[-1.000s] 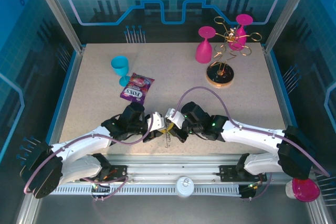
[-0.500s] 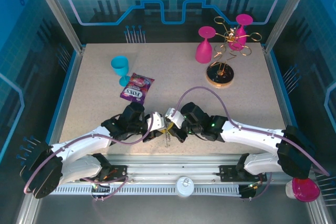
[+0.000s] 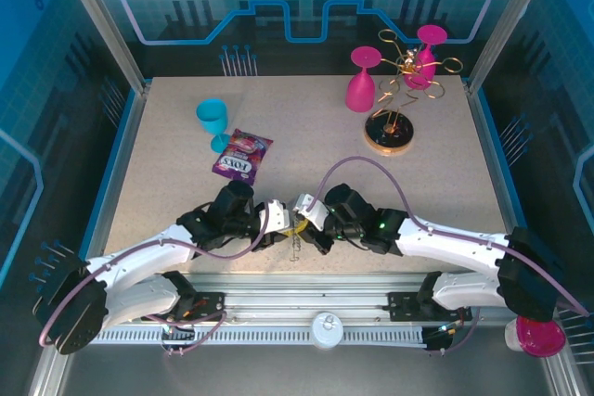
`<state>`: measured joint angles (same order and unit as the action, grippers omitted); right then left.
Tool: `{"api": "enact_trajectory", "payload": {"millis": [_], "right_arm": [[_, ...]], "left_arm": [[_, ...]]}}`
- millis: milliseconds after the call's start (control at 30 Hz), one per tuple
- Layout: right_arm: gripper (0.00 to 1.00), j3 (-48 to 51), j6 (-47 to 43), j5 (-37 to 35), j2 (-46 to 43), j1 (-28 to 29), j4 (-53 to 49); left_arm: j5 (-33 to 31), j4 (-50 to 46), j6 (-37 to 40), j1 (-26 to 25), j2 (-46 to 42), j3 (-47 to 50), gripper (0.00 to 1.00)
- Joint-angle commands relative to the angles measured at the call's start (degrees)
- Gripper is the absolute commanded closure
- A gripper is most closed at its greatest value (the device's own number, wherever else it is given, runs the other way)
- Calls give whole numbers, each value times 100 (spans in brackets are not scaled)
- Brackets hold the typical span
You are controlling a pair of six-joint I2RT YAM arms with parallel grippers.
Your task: Put the keys on the keyring
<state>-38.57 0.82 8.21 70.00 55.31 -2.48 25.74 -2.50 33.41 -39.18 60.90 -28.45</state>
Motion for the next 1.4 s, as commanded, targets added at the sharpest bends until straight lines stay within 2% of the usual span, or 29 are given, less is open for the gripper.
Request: {"api": "enact_trajectory", "payload": {"millis": [0, 433, 967, 1367], "right_arm": [[100, 34, -137, 230, -99, -129, 284], [100, 1, -269, 332, -144, -161, 207], [100, -569, -175, -142, 184, -47, -331], [100, -1059, 561, -686, 633, -24, -732]], "left_arm": [[616, 250, 261, -70, -166, 13, 100], [635, 299, 482, -64, -263, 76, 100], [542, 185, 752, -148, -290, 85, 100], [212, 207, 1009, -280, -399, 162, 100]]}}
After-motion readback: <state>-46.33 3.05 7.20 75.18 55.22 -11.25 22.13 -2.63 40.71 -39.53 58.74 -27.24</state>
